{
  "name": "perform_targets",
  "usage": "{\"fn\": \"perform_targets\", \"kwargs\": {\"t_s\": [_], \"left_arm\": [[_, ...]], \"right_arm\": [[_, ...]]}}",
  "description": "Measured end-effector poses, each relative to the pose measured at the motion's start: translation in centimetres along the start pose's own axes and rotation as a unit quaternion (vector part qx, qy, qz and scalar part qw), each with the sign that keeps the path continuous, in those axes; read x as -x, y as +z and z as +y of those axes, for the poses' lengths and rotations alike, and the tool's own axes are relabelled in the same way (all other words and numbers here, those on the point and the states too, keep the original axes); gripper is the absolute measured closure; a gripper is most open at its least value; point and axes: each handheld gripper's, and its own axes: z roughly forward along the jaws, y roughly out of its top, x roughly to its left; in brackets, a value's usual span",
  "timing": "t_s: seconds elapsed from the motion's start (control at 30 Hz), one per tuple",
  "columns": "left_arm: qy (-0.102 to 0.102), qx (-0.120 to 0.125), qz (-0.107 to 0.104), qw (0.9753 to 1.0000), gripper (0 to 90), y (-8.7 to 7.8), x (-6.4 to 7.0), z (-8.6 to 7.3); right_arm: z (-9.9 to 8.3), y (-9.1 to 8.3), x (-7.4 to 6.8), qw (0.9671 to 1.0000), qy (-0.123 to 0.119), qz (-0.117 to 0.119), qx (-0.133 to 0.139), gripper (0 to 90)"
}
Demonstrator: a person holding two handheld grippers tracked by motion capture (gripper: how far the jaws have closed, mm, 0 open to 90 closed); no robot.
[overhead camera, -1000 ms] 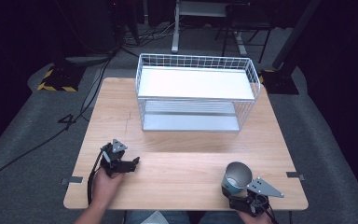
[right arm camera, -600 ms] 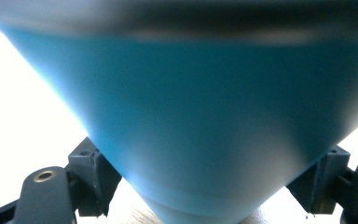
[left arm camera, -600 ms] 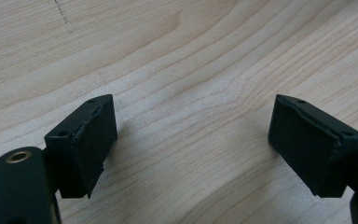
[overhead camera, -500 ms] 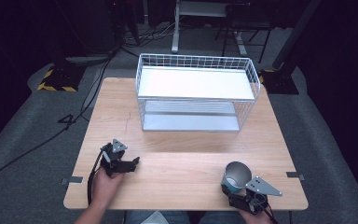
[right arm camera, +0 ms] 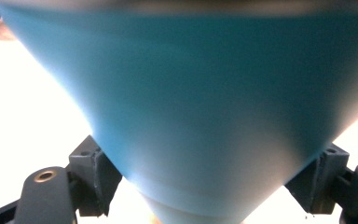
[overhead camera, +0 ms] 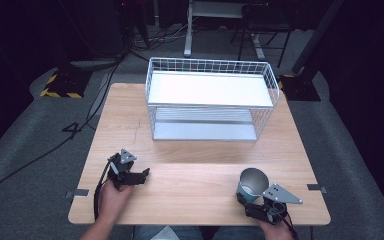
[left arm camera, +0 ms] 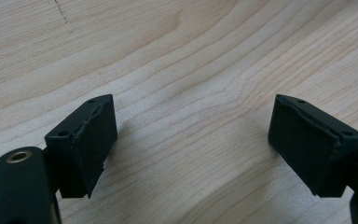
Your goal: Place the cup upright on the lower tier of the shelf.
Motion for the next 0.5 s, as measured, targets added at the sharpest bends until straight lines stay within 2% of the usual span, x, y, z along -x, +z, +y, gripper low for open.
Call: {"fn": "perform_targets", "kwargs": {"t_s": [0.5], "left_arm": [[-0.005,-0.001,0.003,1.0,16.0,-0.2,0.1,-0.2]], "right_arm": [[4.0,1.6,1.0,0.9997,-0.015,0.019,0.005,23.4]]}}
